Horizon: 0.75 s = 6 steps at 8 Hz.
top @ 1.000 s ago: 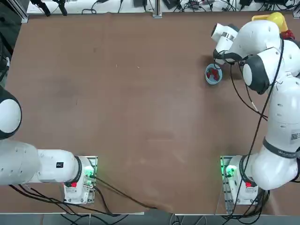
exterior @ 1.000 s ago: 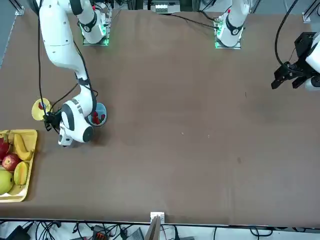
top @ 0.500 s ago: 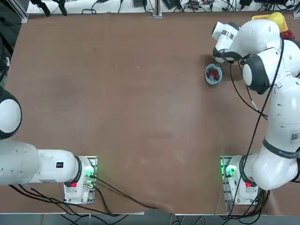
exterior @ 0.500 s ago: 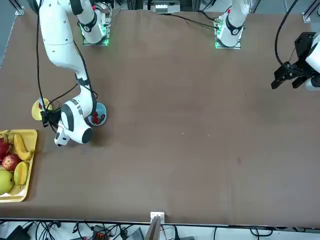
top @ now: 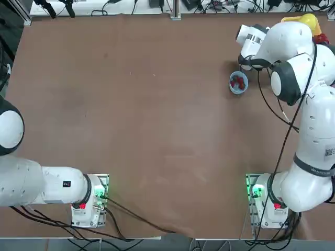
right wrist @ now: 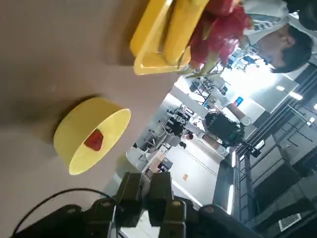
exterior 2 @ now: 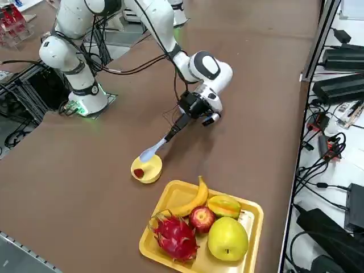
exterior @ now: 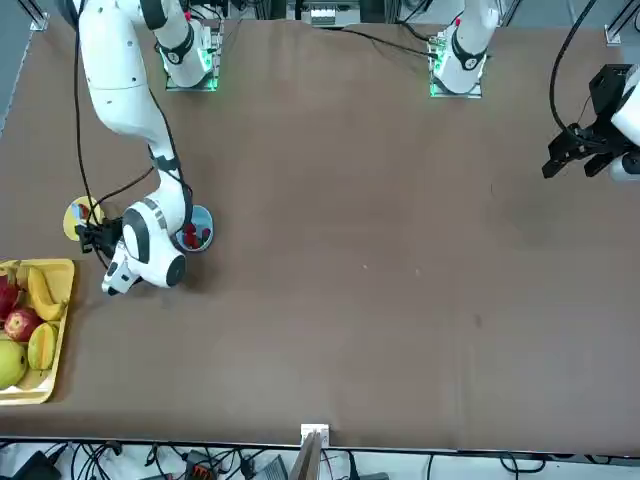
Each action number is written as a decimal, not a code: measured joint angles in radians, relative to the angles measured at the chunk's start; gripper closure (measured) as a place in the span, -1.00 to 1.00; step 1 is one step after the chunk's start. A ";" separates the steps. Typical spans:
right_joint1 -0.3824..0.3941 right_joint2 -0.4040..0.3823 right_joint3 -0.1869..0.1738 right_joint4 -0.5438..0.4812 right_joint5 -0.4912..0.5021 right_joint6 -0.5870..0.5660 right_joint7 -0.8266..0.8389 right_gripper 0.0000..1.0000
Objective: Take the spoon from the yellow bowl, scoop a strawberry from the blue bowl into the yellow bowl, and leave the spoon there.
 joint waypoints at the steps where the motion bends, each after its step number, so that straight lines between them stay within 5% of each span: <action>1: 0.000 0.000 0.000 0.000 -0.009 0.014 0.070 0.78; 6: 0.000 0.023 0.000 -0.005 -0.022 0.069 0.338 0.78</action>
